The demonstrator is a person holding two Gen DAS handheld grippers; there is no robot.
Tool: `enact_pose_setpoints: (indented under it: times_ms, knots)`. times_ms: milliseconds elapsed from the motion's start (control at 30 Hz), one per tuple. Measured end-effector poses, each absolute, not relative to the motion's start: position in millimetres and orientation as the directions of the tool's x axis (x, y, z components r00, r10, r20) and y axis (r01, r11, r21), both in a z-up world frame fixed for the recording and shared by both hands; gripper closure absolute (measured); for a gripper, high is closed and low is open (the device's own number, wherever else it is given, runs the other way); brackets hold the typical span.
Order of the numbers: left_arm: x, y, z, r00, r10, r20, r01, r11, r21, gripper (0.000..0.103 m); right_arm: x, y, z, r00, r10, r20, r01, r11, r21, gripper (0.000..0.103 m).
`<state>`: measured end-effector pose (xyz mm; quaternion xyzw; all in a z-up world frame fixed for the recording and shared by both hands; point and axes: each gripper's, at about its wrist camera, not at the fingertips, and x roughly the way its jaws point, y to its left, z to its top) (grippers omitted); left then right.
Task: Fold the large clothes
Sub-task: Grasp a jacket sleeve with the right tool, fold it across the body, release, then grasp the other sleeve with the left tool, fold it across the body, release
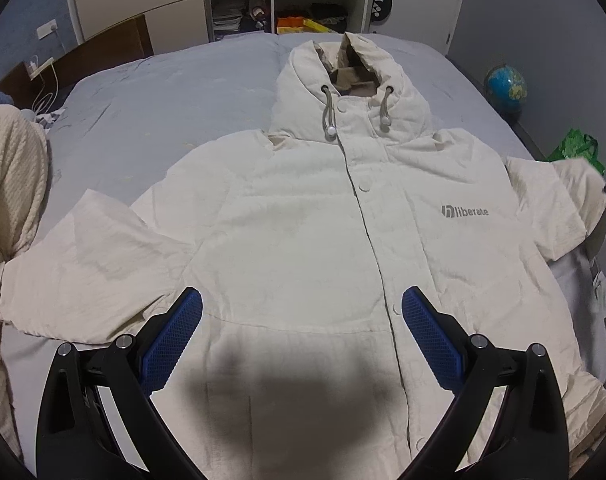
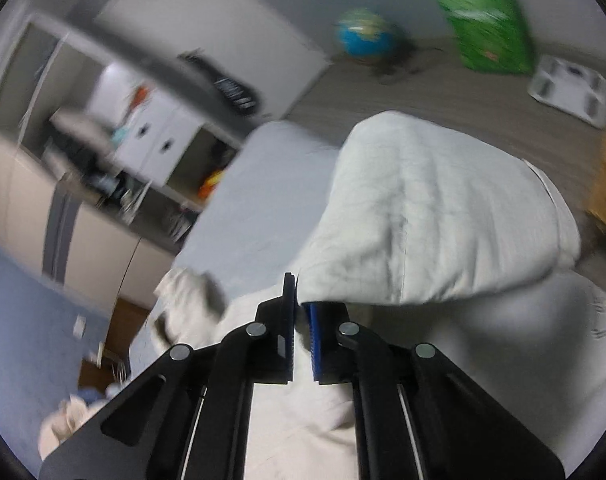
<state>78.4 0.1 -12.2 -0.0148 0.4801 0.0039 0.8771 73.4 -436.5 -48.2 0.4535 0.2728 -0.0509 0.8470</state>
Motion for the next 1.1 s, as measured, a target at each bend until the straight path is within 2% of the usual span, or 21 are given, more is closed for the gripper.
enact_pose_setpoints:
  times_ms: [133,267,500,800,900,1033,1100]
  knots:
    - [75,10,-8,0.548,-0.004,-0.837,-0.041,0.999,-0.032,0.007,88,-372,-12,0.843,0.256,-0.473,0.194,0.677,0.711,0.099]
    - [73,20,-4,0.550,-0.001,-0.835,-0.063,0.997,-0.042,0.007,98,-303,-1,0.800,0.330,-0.501,0.100,0.750,0.654,0.099]
    - [67,34,1,0.555,0.009,-0.832,-0.084,0.995,-0.046,0.007,104,-190,-12,0.669,0.436,-0.603,-0.058,0.839,0.542,0.099]
    - [70,40,-6,0.534,0.002,-0.846,-0.107,0.992,-0.066,0.007,102,-124,-64,0.482,0.408,-0.775,-0.157,0.911,0.382,0.099]
    - [70,38,-8,0.531,0.007,-0.848,-0.100,0.994,-0.054,0.007,105,-118,-79,0.404,0.412,-0.817,-0.152,0.911,0.384,0.091]
    - [70,34,-12,0.519,0.020,-0.854,-0.092,0.995,-0.032,0.007,104,-123,-84,0.360,0.436,-0.825,-0.150,0.900,0.410,0.052]
    - [70,31,-15,0.516,0.023,-0.856,-0.086,0.996,-0.025,0.007,102,-130,-76,0.376,0.449,-0.811,-0.144,0.893,0.427,0.050]
